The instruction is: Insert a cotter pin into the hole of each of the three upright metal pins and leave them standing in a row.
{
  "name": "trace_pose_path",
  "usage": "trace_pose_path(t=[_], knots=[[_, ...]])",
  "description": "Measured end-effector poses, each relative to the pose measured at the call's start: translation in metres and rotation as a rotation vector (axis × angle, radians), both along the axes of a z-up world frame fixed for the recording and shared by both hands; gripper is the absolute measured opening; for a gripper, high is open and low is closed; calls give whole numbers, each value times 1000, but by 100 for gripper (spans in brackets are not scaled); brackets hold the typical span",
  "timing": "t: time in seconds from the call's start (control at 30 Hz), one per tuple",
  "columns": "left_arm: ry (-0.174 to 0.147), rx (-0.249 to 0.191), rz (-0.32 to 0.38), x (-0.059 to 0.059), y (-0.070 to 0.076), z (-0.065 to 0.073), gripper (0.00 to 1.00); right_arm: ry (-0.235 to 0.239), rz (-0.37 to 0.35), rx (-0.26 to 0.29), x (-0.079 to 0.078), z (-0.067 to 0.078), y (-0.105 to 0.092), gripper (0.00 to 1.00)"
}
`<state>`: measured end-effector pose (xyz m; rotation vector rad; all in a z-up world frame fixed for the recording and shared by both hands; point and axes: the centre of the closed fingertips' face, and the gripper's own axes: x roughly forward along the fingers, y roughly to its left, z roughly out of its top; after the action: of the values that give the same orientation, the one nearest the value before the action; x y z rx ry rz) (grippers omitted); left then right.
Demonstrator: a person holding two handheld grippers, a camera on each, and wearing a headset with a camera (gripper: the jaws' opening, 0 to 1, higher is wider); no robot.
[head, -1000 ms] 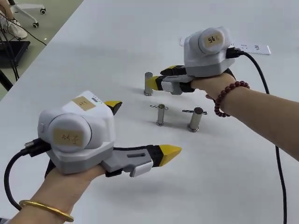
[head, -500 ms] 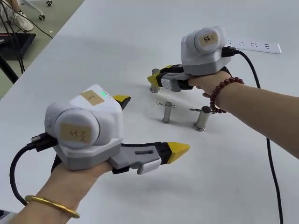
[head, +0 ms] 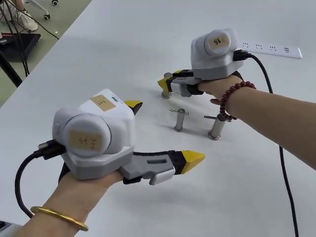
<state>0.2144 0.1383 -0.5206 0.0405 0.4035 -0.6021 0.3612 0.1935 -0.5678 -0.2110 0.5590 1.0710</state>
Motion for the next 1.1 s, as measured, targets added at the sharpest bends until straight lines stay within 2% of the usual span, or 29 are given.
trace_pose_path(t=[0.07, 0.17, 0.23, 0.33, 0.4, 0.57, 0.73, 1.1], knots=[[0, -2, 2, 0, 0, 0, 92, -30, 24, -20, -1, 1, -1, 10], [-2, -3, -3, 0, -1, 1, 92, -26, 37, -35, -3, 1, -2, 9], [-5, -2, -12, -1, -2, 1, 92, -52, 58, -58, -3, 2, -2, 9], [-9, 7, -19, -1, -3, 1, 92, -53, 64, -63, -2, 1, -2, 9], [-6, 8, -18, -1, -3, 1, 92, -35, 52, -56, -2, 2, -4, 9], [-6, 9, -15, 0, -2, 0, 92, -40, 45, -70, 6, -2, -8, 8], [-6, 7, -19, 0, -3, 0, 93, -30, 29, -72, 9, -2, -21, 8], [-5, 15, -18, -1, -2, -1, 93, -59, 14, -113, 4, 4, -60, 8]])
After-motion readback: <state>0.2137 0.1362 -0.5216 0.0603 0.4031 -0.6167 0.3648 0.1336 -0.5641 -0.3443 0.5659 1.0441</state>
